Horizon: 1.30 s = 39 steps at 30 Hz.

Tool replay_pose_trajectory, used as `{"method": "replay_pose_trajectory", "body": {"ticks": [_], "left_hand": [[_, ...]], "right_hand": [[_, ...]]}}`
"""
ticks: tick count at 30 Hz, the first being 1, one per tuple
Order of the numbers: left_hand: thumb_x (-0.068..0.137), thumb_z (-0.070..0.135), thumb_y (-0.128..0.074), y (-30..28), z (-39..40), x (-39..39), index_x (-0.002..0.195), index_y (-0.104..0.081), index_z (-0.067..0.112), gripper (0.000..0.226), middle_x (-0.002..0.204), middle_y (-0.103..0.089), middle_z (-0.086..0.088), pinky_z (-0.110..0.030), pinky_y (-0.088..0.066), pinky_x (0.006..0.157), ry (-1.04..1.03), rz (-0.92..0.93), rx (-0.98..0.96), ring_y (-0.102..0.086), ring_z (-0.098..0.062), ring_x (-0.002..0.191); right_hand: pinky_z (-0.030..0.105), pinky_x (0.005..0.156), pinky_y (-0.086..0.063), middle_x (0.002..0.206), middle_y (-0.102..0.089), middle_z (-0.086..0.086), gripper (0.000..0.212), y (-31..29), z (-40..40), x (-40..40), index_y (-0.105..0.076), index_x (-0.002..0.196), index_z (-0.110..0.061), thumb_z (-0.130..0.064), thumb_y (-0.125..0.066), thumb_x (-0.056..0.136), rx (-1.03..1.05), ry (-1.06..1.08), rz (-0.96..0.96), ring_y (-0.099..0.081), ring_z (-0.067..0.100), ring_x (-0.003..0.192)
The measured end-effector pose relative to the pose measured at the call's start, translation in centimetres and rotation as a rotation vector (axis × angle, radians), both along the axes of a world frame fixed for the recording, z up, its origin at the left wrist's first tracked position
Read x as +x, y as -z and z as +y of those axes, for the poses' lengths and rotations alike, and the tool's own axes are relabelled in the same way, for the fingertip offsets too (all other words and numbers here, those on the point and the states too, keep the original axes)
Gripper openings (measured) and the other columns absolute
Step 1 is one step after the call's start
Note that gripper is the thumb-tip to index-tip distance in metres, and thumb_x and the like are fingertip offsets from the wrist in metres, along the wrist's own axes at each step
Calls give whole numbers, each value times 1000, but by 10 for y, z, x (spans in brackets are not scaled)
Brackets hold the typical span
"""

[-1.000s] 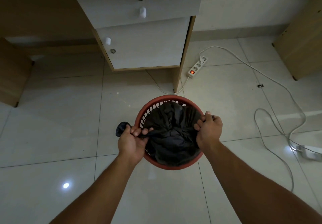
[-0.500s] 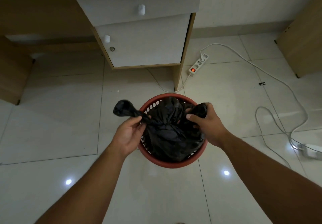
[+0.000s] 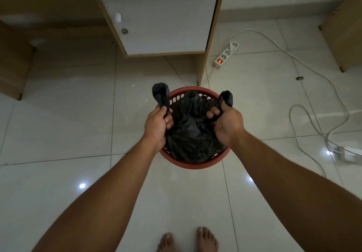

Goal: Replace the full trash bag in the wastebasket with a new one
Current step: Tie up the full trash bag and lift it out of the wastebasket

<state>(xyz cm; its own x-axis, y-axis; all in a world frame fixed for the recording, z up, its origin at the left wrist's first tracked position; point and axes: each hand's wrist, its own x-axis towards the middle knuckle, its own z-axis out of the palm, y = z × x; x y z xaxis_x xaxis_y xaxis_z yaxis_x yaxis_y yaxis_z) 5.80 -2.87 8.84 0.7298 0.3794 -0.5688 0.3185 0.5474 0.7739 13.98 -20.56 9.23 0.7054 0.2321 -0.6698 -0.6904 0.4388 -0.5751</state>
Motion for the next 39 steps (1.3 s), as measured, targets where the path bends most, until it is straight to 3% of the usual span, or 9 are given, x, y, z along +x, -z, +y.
{"method": "replay_pose_trajectory", "body": {"ticks": [5, 8, 12, 15, 22, 25, 29, 32, 39], "left_hand": [[107, 17, -34, 6, 7, -14, 85, -54, 10, 30, 52, -38, 5, -22, -33, 53, 15, 90, -30, -34, -9, 45], [104, 20, -44, 2, 3, -7, 88, -63, 13, 27, 63, -54, 0, -21, -40, 53, 160, 128, 246, -46, -9, 49], [102, 30, -47, -15, -8, 14, 80, -61, 33, 26, 69, -61, 15, -25, -41, 65, 576, 67, 732, -56, 3, 59], [87, 40, -60, -23, -14, 19, 101, -54, 52, 19, 100, -63, 22, -16, -46, 79, 800, -5, 566, -60, 10, 92], [94, 45, -57, -27, -14, 20, 91, -65, 57, 15, 83, -71, 23, -11, -52, 64, 577, -29, 454, -68, 1, 79], [101, 45, -47, -27, -6, 15, 82, -75, 29, 37, 64, -68, 4, -15, -41, 47, 393, 37, 49, -50, -7, 42], [103, 33, -43, -23, 3, 10, 109, -76, 22, 35, 93, -74, -5, -20, -40, 56, 342, -56, -219, -37, -9, 48], [85, 23, -69, -31, 3, 7, 100, -77, 18, 17, 81, -73, 3, -20, -51, 60, 372, -141, -159, -57, -7, 57], [91, -1, -60, -33, 6, 12, 95, -68, 22, 24, 104, -71, -4, -41, -55, 91, 687, -66, 523, -66, -24, 95]], "right_hand": [[25, 54, -39, 61, -40, -2, 21, 9, -10, -7, -58, 109, -9, -10, -38, 105, -208, -3, -39, -38, 12, 53], [27, 67, -46, 65, -55, -10, 17, 1, -4, -13, -60, 105, -24, -19, -44, 106, -574, -276, -420, -54, 7, 59], [39, 105, -41, 124, -62, -10, 13, -28, 16, -14, -65, 110, -28, -24, -61, 98, -906, -633, -1139, -52, 4, 119], [49, 119, -17, 154, -44, -3, 17, -43, 23, -7, -67, 113, -22, -21, -62, 96, -1090, -835, -1294, -26, 22, 148], [30, 86, -46, 111, -64, -8, 36, -57, 24, 8, -57, 119, -29, -58, -47, 98, -907, -1135, -1004, -60, 11, 99], [18, 75, -43, 94, -62, -18, 2, -57, 11, 20, -60, 98, -35, -36, -59, 99, -885, -1037, -973, -58, -3, 87], [4, 63, -40, 83, -62, -22, 25, -51, 10, 16, -58, 84, -42, -23, -73, 90, -909, -917, -1090, -57, -15, 78], [6, 71, -41, 83, -65, -28, 27, -47, 12, 8, -59, 79, -48, -28, -72, 92, -814, -1154, -1105, -59, -14, 86], [29, 101, -51, 120, -70, 0, 33, -37, 22, 8, -68, 121, -18, -32, -42, 106, -382, -733, -776, -64, 14, 117]]}}
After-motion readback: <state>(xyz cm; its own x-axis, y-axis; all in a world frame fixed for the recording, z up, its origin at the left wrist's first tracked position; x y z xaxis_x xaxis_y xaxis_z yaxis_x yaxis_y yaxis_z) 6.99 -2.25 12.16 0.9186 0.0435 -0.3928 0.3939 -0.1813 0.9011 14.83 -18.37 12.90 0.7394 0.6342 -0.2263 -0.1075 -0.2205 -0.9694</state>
